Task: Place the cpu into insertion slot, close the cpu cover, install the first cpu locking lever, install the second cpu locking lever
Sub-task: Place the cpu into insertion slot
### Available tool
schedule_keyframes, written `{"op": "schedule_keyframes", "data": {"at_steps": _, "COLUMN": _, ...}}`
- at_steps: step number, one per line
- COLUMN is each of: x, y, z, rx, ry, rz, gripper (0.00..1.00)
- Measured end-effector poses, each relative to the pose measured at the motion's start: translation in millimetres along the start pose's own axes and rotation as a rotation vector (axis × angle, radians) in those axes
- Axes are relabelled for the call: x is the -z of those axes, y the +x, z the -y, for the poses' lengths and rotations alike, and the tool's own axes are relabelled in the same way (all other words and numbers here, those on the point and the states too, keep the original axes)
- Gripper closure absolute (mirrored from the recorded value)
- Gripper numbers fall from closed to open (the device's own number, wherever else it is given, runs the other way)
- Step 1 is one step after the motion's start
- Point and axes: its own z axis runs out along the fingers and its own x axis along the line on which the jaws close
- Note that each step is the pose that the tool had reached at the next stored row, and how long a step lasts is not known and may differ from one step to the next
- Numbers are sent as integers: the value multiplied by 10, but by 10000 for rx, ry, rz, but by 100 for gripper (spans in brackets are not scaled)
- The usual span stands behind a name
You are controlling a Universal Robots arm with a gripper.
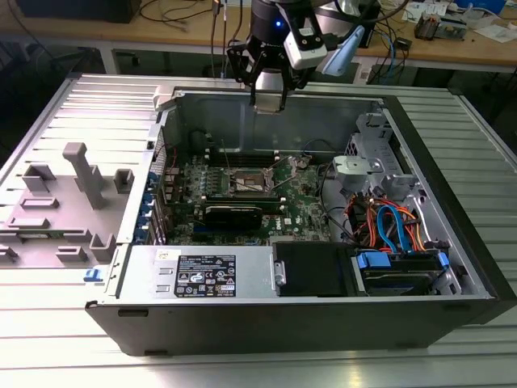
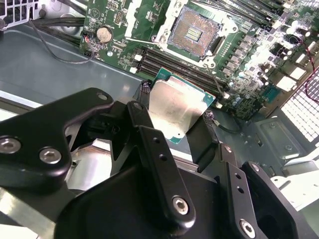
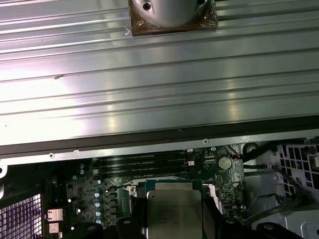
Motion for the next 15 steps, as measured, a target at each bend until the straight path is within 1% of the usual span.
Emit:
{"op": "schedule_keyframes", "data": {"at_steps": 5, "x": -23, "y": -2, "z": 13, "rx": -130, "ry": -1, "rz": 11, "gripper": 46}}
{"op": "schedule_keyframes", "data": {"at_steps": 15, "x": -48, "y": -6, "z": 53, "rx": -135, "ry": -3, "rz": 12, "gripper": 46}}
